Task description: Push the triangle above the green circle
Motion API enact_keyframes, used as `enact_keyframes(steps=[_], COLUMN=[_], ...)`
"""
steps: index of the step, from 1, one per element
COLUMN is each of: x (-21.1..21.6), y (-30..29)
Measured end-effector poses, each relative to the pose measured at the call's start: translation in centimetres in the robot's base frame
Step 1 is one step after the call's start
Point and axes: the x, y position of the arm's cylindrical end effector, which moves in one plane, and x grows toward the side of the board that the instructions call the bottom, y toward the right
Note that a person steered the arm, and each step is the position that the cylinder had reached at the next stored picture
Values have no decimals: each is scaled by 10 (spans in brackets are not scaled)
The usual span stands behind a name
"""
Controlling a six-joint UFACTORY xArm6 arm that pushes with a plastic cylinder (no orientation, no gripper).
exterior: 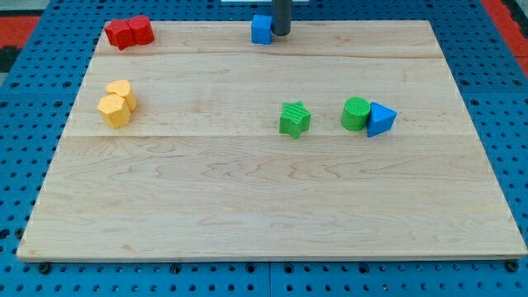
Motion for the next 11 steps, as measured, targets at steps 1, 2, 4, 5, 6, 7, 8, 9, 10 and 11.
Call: enact_keyframes(steps=[1,2,4,5,6,7,8,9,10,11], x=[35,79,171,185,225,233,228,204,165,140], y=[65,162,249,249,239,187,151,139,138,138])
